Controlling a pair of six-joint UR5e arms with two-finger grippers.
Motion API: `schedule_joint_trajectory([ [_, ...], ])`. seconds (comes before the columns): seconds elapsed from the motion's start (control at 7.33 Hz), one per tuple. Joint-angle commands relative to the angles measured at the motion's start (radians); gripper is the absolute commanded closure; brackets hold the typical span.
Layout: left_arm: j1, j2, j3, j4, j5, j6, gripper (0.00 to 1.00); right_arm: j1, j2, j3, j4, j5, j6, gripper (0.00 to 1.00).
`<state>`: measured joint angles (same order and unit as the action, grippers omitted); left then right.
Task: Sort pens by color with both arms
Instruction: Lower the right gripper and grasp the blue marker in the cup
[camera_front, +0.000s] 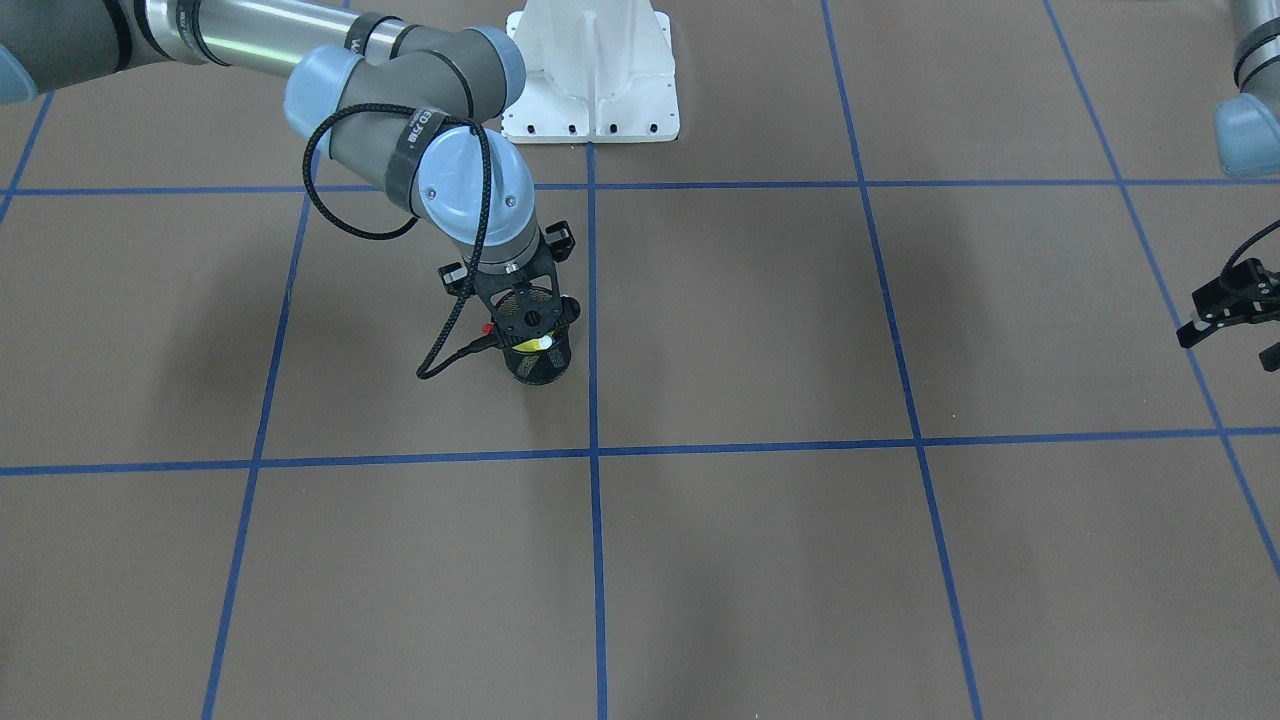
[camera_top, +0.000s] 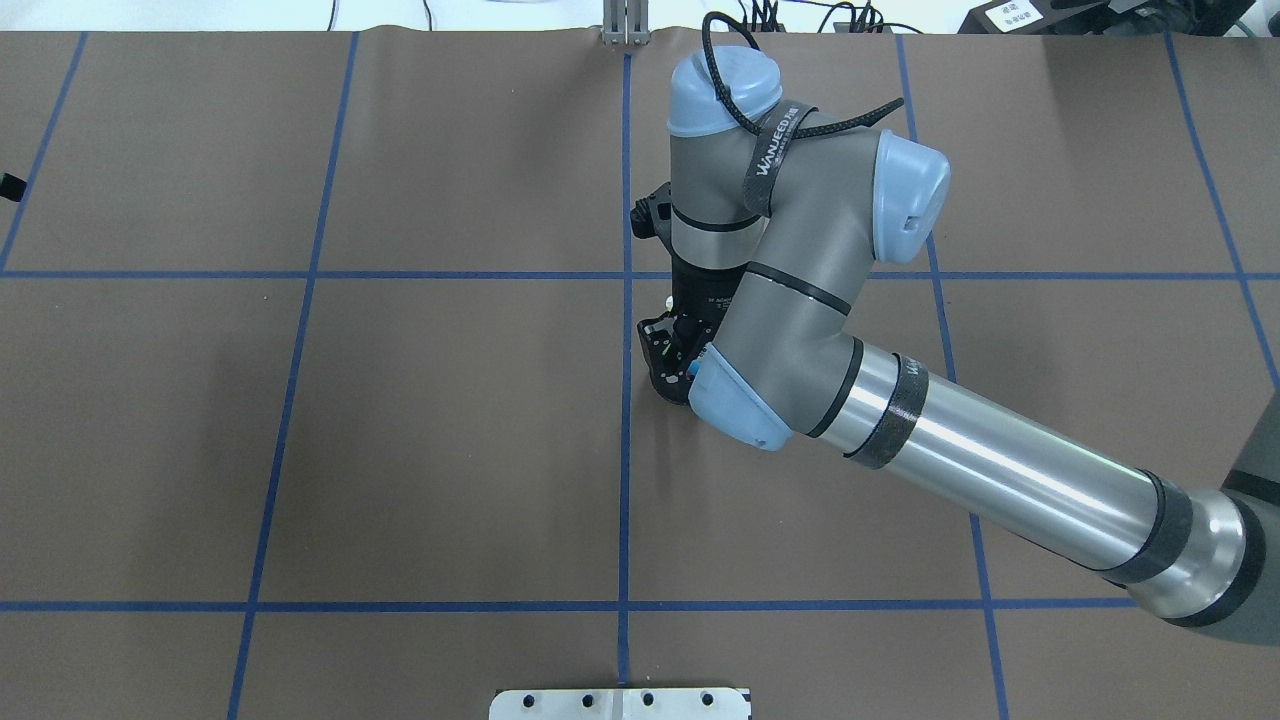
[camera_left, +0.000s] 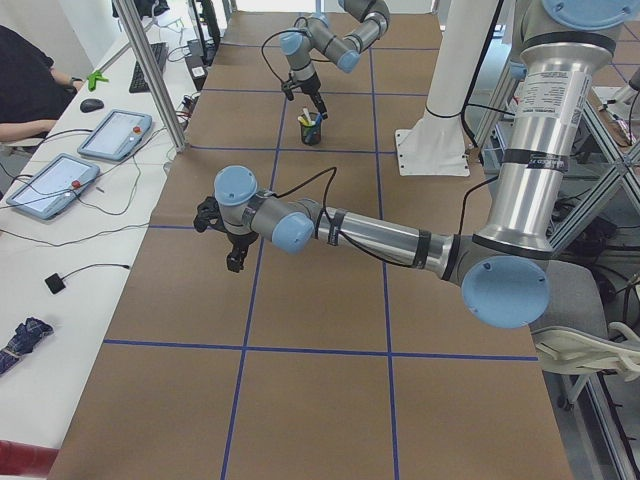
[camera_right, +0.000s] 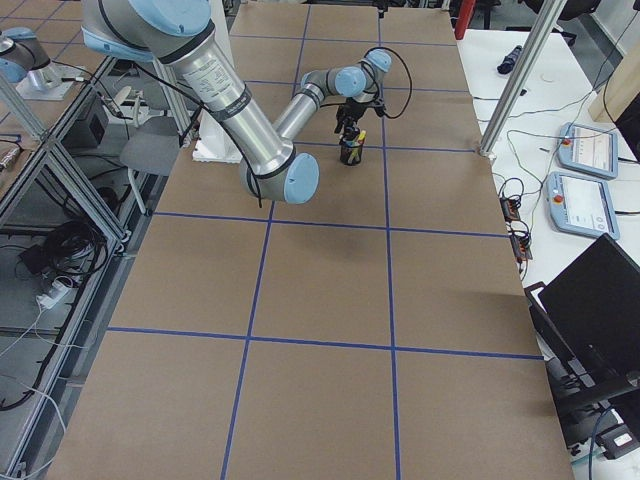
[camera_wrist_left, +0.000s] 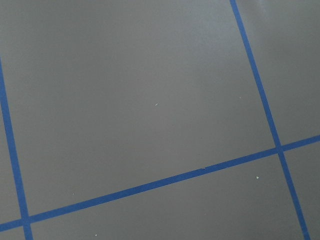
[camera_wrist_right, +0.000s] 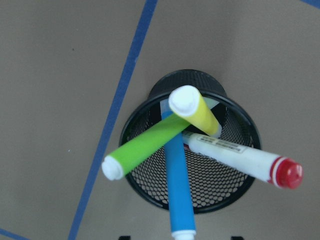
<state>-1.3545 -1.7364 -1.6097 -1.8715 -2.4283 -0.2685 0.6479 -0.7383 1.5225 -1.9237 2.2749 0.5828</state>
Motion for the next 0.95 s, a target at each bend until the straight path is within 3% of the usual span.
schedule_joint_trajectory([
  [0.0, 0.0, 0.0, 0.001, 0.0, 0.0, 0.0, 0.0, -0.001, 0.003, -0.002, 0.009, -0.005, 0.008, 0.5],
  [0.82, 0.0, 0.0, 0.002, 0.002, 0.0, 0.0, 0.0, 0.007, 0.005, -0.008, 0.012, -0.037, 0.015, 0.54],
])
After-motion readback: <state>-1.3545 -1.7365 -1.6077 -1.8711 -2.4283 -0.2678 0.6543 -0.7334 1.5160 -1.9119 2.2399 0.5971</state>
